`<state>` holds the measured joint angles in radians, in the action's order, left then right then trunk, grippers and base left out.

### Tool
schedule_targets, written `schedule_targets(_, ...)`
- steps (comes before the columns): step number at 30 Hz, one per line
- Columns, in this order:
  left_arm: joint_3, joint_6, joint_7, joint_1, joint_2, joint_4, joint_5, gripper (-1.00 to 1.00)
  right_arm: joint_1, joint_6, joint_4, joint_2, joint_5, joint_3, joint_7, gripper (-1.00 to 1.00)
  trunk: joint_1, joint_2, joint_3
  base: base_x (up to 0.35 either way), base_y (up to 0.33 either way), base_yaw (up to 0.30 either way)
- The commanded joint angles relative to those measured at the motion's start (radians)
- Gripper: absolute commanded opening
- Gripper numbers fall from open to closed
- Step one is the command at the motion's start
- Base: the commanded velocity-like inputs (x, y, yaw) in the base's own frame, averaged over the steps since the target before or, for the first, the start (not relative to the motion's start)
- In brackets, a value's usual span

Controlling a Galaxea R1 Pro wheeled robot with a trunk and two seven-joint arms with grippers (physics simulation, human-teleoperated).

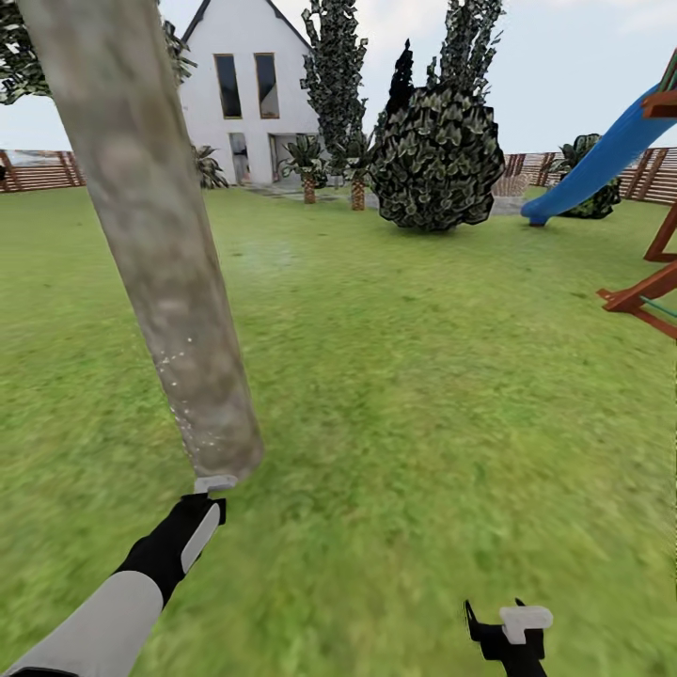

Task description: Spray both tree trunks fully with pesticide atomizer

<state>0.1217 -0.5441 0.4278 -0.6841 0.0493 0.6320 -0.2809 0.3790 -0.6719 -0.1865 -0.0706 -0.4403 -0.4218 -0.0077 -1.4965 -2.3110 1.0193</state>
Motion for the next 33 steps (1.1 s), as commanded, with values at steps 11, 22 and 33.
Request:
schedule_targets(11, 0.0, 0.001, 0.003, 0.0, -0.001, 0.0, -0.001, -1.0, 0.0, 0.0, 0.001, 0.0, 0.0, 0.0, 0.0, 1.0, 0.0, 0.0, 0.0, 0.087, -0.271, 0.213)
schedule_targets(22, 0.0, 0.003, 0.003, 0.0, -0.005, 0.0, -0.001, -1.0, 0.0, 0.0, 0.001, 0.0, 0.0, 0.0, 0.0, 1.0, 0.0, 0.0, 0.0, 0.081, -0.271, 0.277)
schedule_targets(33, -0.001, 0.003, 0.003, 0.0, -0.004, 0.0, -0.001, -1.0, 0.0, 0.0, 0.001, 0.0, 0.0, 0.0, 0.0, 1.0, 0.0, 0.0, 0.0, 0.081, -0.271, 0.277)
